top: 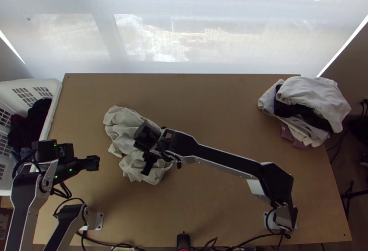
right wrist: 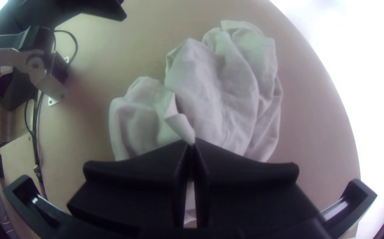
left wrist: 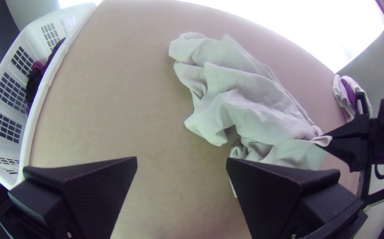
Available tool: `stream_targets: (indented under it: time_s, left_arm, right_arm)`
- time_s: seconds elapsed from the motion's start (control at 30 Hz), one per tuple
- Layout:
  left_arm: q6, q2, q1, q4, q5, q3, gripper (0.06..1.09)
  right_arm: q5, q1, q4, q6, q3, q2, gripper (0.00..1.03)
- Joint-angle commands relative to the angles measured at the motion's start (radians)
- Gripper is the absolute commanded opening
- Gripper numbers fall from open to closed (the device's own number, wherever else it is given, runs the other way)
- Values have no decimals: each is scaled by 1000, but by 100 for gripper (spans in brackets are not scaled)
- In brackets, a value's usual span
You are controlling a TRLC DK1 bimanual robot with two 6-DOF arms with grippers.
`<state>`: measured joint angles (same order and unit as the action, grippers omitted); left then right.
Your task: Fold the t-shirt
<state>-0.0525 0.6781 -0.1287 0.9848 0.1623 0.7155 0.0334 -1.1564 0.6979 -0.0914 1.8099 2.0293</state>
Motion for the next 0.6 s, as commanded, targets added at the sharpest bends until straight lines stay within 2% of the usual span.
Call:
stream_targets:
  time_s: [0.0, 0.23, 0.4, 0.57]
  left_arm:
    - [-1, 3, 1, -3, 3, 7, 104]
    - [-1, 31, 14, -6, 3, 39, 104]
    - [-3, 41, 24, -8, 5, 50, 104]
    - [-9, 41, 28, -8, 8, 48, 104]
  right_arm:
    - [-1, 46, 26, -14, 34, -87, 3]
    - [25, 115, 94, -64, 115, -176, 3]
    - [92, 135, 160, -96, 224, -215, 3]
    - [132, 138, 166, -126, 264, -273, 3]
